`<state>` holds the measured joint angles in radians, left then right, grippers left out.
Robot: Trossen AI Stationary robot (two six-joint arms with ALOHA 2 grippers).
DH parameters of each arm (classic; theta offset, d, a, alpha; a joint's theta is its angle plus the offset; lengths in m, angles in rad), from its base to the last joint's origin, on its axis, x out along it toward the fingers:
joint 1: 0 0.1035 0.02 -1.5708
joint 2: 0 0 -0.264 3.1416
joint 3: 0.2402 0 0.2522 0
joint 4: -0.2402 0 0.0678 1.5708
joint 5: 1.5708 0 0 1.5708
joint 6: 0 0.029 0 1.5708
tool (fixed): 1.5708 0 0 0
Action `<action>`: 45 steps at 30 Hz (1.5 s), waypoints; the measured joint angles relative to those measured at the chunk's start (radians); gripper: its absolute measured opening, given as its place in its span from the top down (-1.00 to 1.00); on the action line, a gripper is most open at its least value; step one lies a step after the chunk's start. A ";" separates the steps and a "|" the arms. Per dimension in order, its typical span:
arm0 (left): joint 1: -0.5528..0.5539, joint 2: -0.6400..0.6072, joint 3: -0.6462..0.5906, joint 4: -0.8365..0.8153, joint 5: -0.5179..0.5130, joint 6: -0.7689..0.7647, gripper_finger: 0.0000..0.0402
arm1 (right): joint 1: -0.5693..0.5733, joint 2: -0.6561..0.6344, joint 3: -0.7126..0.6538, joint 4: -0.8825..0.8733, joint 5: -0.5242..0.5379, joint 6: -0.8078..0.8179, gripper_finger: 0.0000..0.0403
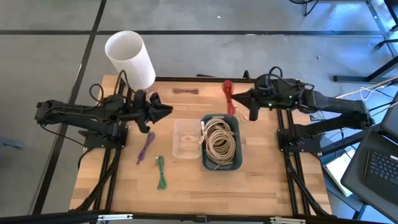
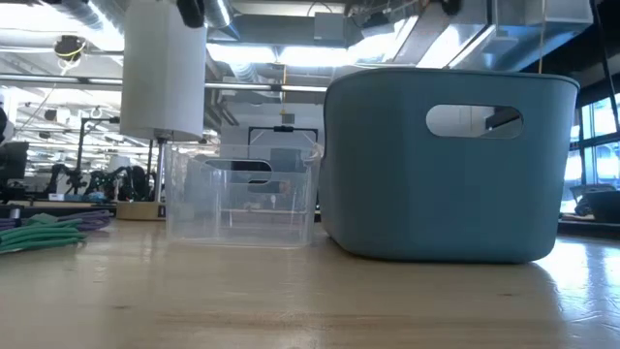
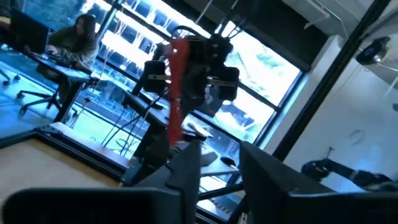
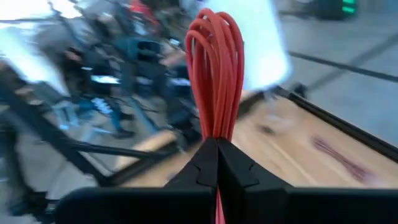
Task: Pick & Place USB Port
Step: Put the red charger cable into the white transparent bin
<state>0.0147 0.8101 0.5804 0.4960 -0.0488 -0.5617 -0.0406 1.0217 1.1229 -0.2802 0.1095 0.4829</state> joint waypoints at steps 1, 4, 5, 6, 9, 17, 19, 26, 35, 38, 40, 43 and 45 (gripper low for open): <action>0.000 0.014 0.000 0.014 -0.005 -0.005 0.43 | 0.001 0.019 0.000 0.049 -0.026 -0.004 1.00; 0.002 0.059 0.000 0.056 -0.013 -0.026 0.25 | 0.011 0.075 0.000 0.183 -0.104 -0.023 1.00; 0.002 0.077 0.000 0.081 -0.019 -0.023 0.21 | 0.013 0.094 0.000 0.223 -0.117 -0.023 1.00; 0.002 0.095 0.000 0.103 -0.022 -0.018 0.17 | 0.015 0.112 0.000 0.253 -0.131 -0.023 1.00; 0.002 0.160 0.031 0.144 -0.032 0.003 0.10 | 0.015 0.166 0.000 0.325 -0.170 -0.012 1.00; 0.011 0.325 0.170 0.147 0.052 0.075 0.08 | 0.028 0.268 0.029 0.413 -0.220 0.010 1.00; 0.022 0.361 0.201 0.150 0.080 0.075 0.09 | 0.035 0.283 0.054 0.414 -0.226 -0.002 1.00; 0.048 0.466 0.297 0.148 0.214 0.048 0.09 | 0.045 0.324 0.121 0.394 -0.228 -0.074 1.00; 0.048 0.499 0.348 0.151 0.307 0.052 0.08 | 0.044 0.326 0.157 0.265 -0.228 -0.080 1.00; 0.049 0.499 0.348 0.144 0.280 0.066 0.12 | 0.044 0.326 0.157 0.271 -0.220 -0.080 1.00; 0.049 0.499 0.348 0.120 0.281 0.102 0.26 | 0.045 0.326 0.157 0.272 -0.218 -0.080 1.00; 0.047 0.499 0.348 0.093 0.299 0.127 0.67 | 0.045 0.326 0.157 0.273 -0.218 -0.079 1.00; 0.049 0.499 0.348 0.085 0.313 0.127 0.88 | 0.045 0.326 0.157 0.273 -0.221 -0.080 1.00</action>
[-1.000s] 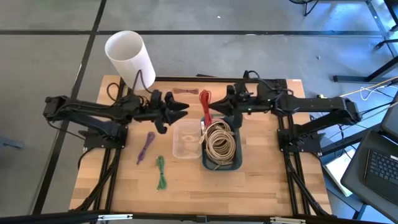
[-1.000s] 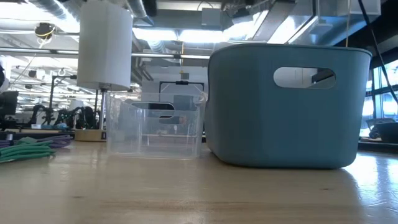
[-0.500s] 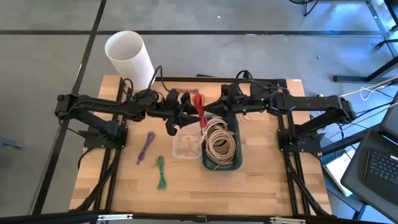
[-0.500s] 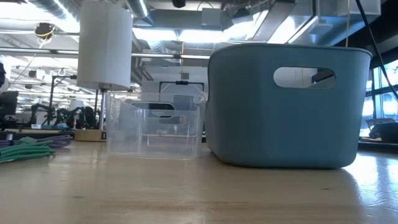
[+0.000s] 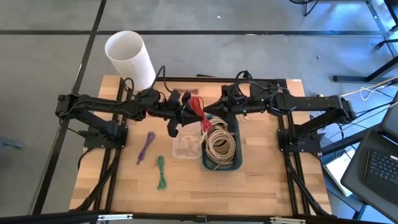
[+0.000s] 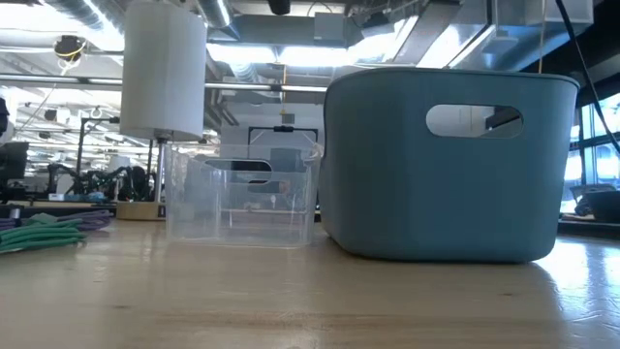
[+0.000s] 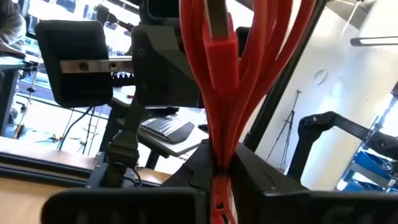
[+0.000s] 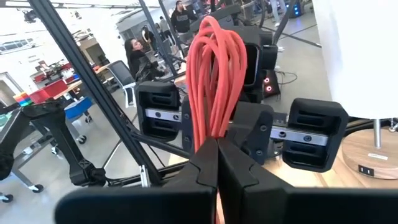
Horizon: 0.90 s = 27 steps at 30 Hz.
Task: Pick & Place USB Port
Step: Put the red charger cable into the white transparent bin
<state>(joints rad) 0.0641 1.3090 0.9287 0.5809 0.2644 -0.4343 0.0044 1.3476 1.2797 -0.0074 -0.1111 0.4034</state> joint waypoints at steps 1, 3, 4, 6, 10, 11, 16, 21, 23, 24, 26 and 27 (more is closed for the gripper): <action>0.002 0.000 0.000 -0.002 0.003 0.000 0.88 | 0.000 0.000 0.000 0.000 0.000 0.000 1.00; 0.004 0.000 0.000 -0.001 -0.001 0.001 0.88 | 0.000 0.000 0.000 0.000 0.002 0.000 1.00; 0.004 0.000 0.000 -0.001 -0.001 0.001 0.88 | 0.000 0.000 0.000 0.000 0.002 0.000 1.00; 0.004 0.000 0.000 -0.002 -0.001 0.001 0.88 | 0.000 0.000 0.000 -0.004 0.002 0.005 1.00; 0.004 0.000 0.000 -0.002 -0.001 0.001 0.88 | 0.000 0.000 0.000 -0.004 0.003 0.009 0.89; 0.004 0.000 0.000 -0.002 0.000 0.001 0.88 | 0.000 0.000 0.000 -0.005 0.005 0.007 0.83; 0.003 0.000 0.000 -0.002 0.002 -0.005 0.88 | -0.001 -0.006 0.000 -0.008 0.007 -0.045 0.41; 0.003 -0.005 -0.001 -0.009 0.016 -0.023 0.88 | -0.001 -0.072 0.000 -0.123 0.021 -0.054 0.09; 0.003 -0.011 -0.001 -0.028 0.029 -0.038 0.88 | -0.001 -0.114 0.000 -0.242 0.081 -0.056 0.02; 0.003 -0.017 -0.001 -0.054 0.034 -0.051 0.88 | -0.001 -0.136 0.000 -0.307 0.123 -0.056 0.00; 0.003 -0.024 -0.001 -0.131 0.034 -0.081 0.88 | -0.001 -0.184 0.000 -0.452 0.216 -0.040 -0.01; 0.003 -0.030 -0.001 -0.185 0.029 -0.102 0.88 | -0.001 -0.206 0.000 -0.528 0.260 -0.019 -0.02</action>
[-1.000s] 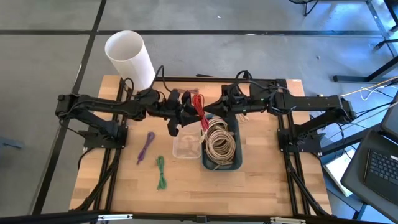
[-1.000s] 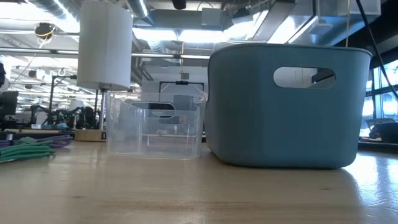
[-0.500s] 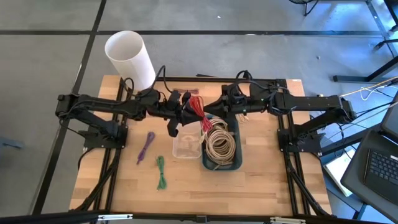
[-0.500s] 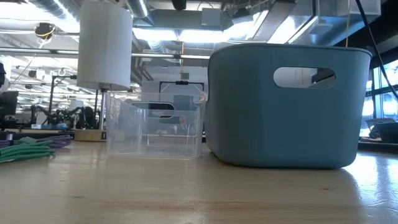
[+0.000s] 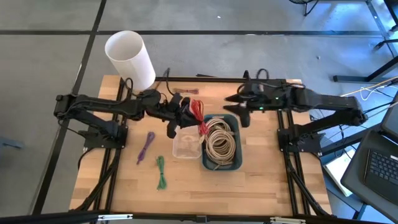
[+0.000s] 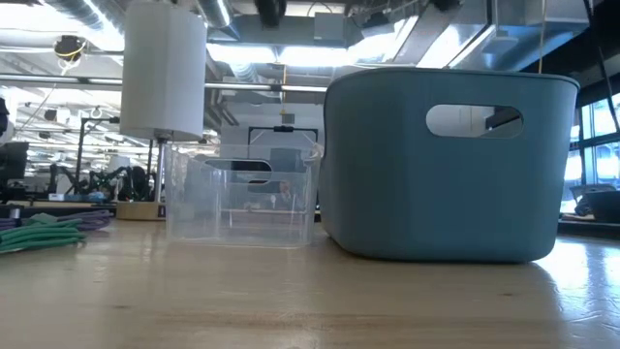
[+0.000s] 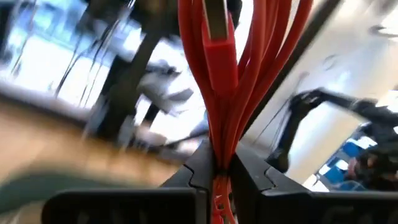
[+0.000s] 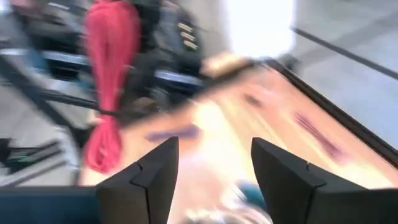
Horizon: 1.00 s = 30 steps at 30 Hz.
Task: Pick & Place USB Port
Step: Put the red charger cable into the white transparent bin
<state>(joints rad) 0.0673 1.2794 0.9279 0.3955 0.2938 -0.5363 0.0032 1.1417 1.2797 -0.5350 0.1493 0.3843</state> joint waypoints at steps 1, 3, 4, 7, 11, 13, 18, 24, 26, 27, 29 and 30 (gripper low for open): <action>0.000 -0.005 0.000 -0.060 -0.016 -0.021 0.88 | 0.000 -0.020 0.000 -0.063 0.040 0.026 -0.02; -0.002 -0.011 0.000 -0.181 -0.064 -0.076 0.88 | 0.000 -0.058 0.000 -0.194 0.097 0.086 -0.02; -0.003 -0.012 0.000 -0.249 -0.097 -0.111 0.88 | 0.001 -0.073 0.000 -0.242 0.116 0.114 -0.02; -0.012 -0.010 -0.001 -0.449 -0.190 -0.217 0.88 | 0.001 -0.110 0.000 -0.360 0.139 0.186 -0.02; -0.028 -0.010 -0.006 -0.635 -0.282 -0.367 0.88 | 0.001 -0.128 0.000 -0.426 0.139 0.214 -0.02; -0.034 -0.010 -0.010 -0.677 -0.294 -0.430 0.88 | 0.001 -0.126 0.000 -0.437 0.139 0.208 -0.02; -0.056 0.030 -0.022 -0.689 -0.305 -0.556 0.88 | 0.001 -0.106 0.000 -0.438 0.139 0.146 -0.02; -0.117 0.149 -0.022 -0.633 -0.295 -0.652 0.88 | 0.001 -0.097 0.000 -0.464 0.139 0.105 -0.02; -0.134 0.182 -0.019 -0.632 -0.294 -0.680 0.88 | 0.001 -0.098 0.000 -0.489 0.139 0.105 -0.02; -0.140 0.194 -0.018 -0.642 -0.293 -0.696 0.88 | 0.001 -0.098 0.000 -0.503 0.139 0.105 -0.02; -0.147 0.212 -0.011 -0.683 -0.295 -0.731 0.88 | 0.001 -0.097 0.000 -0.528 0.139 0.105 -0.02; -0.148 0.218 -0.005 -0.703 -0.295 -0.746 0.88 | 0.001 -0.097 0.000 -0.536 0.139 0.106 -0.02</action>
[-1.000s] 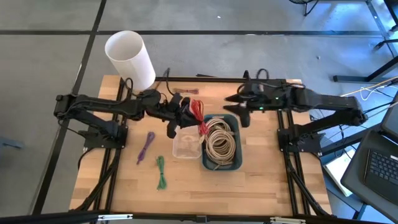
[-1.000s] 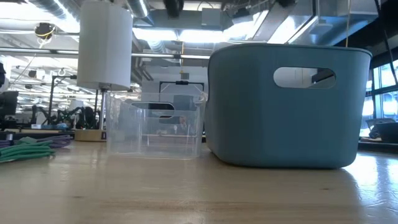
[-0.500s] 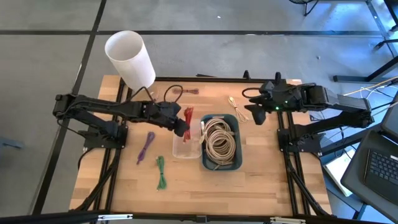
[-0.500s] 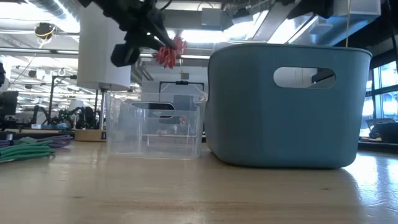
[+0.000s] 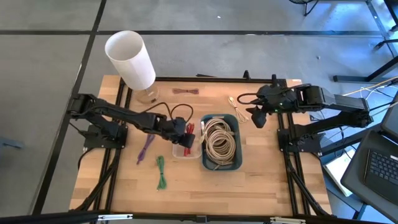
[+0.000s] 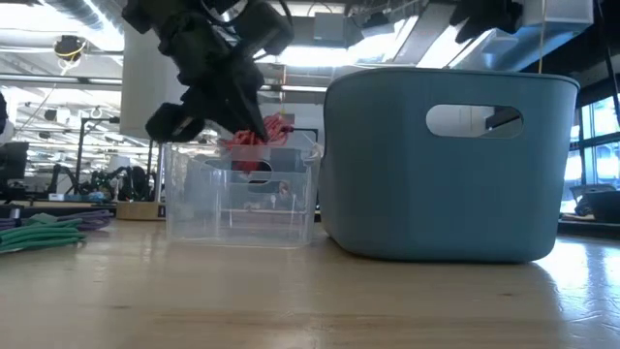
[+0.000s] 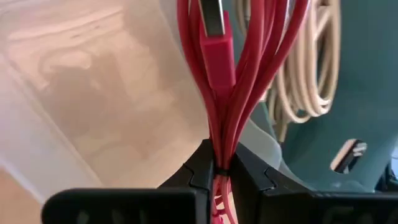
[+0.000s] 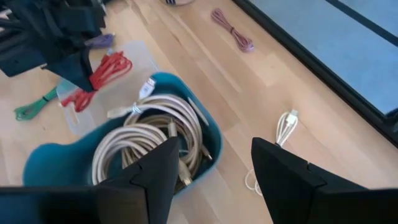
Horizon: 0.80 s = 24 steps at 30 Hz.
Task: Pick & Place USB Port
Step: Put the red charger cable into the white transparent bin
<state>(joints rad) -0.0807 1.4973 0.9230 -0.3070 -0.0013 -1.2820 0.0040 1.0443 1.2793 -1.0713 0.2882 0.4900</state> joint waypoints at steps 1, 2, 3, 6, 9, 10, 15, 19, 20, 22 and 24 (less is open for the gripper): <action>0.000 0.003 0.007 -0.019 0.000 -0.011 0.88 | 0.000 0.000 0.000 -0.007 0.000 0.000 -0.02; 0.000 0.006 0.015 -0.041 -0.004 -0.016 0.88 | 0.000 0.000 0.000 -0.010 0.000 0.000 -0.02; 0.001 0.008 0.023 -0.058 -0.012 -0.024 0.88 | 0.000 0.000 0.000 -0.010 0.000 -0.001 -0.02; 0.003 0.009 0.060 -0.070 -0.035 -0.032 0.88 | 0.000 0.000 0.000 -0.008 0.005 -0.001 -0.02; 0.004 0.009 0.135 -0.074 -0.037 -0.002 0.88 | 0.000 0.000 0.000 -0.008 0.006 -0.003 -0.02; 0.004 0.009 0.170 -0.077 -0.038 0.036 0.88 | 0.000 0.000 0.000 -0.010 0.007 -0.004 -0.02; 0.011 0.007 0.414 -0.192 -0.043 0.229 0.88 | 0.000 0.000 0.000 -0.028 0.007 -0.030 -0.02; -0.013 0.024 0.668 -0.451 -0.193 0.257 0.88 | 0.000 0.000 0.000 -0.061 0.007 -0.029 -0.02; -0.026 0.041 0.724 -0.508 -0.237 0.257 0.88 | 0.000 0.000 0.000 -0.068 0.007 -0.029 -0.02; -0.045 0.091 0.807 -0.610 -0.296 0.257 0.88 | 0.000 0.000 0.000 -0.074 0.009 -0.030 -0.02; -0.045 0.151 0.857 -0.703 -0.303 0.259 0.88 | -0.001 0.000 -0.001 -0.074 0.027 -0.031 -0.02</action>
<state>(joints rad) -0.1255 1.6482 1.7798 -1.0103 -0.3046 -1.0228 0.0032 1.0443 1.2786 -1.1450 0.3157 0.4591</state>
